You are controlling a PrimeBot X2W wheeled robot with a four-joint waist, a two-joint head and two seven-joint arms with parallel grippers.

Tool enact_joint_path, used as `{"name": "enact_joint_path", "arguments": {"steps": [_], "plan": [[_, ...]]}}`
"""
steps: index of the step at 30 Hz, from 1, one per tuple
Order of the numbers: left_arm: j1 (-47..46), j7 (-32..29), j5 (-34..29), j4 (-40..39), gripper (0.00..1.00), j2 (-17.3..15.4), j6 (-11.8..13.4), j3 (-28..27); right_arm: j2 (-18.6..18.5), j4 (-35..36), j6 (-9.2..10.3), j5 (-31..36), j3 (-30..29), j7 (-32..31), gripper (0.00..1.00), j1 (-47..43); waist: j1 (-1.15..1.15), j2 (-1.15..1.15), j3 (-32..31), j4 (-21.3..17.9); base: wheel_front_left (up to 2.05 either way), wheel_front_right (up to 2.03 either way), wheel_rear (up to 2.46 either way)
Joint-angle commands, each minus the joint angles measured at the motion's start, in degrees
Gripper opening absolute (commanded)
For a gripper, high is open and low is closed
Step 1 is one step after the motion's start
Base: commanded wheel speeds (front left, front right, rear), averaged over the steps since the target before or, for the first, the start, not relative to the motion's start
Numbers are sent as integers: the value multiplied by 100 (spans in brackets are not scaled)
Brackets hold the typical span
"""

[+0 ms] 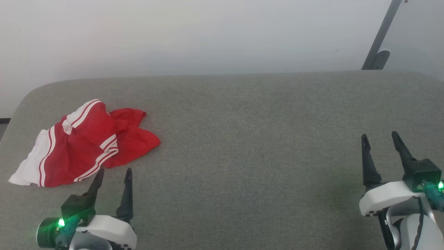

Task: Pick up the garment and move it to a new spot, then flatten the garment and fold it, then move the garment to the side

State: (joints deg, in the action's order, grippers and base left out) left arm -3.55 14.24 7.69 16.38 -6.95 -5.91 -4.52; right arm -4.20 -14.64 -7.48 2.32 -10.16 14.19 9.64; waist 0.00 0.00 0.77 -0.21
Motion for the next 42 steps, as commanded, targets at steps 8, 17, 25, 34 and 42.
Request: {"name": "enact_joint_path", "arguments": {"steps": [8,17,25,34,42], "plan": [[-91,105,-347,81,100,21,-83,-102,34,53,-2,275,-86,111,100,51,0,0,28,27,0,0,0],[-219,103,-337,117,100,104,-118,-166,49,103,-2,178,34,104,100,33,0,0,84,417,0,0,0],[-90,99,-419,110,100,222,-51,-264,69,30,-2,156,575,103,100,86,0,0,68,1422,0,0,0],[15,98,-434,96,100,285,-39,-342,87,-91,-3,76,883,101,100,-6,0,0,-11,2394,0,0,0],[297,99,-391,-2,100,284,-73,-479,120,-217,-3,-28,1215,99,100,-18,0,0,-152,2865,0,0,0]]}}
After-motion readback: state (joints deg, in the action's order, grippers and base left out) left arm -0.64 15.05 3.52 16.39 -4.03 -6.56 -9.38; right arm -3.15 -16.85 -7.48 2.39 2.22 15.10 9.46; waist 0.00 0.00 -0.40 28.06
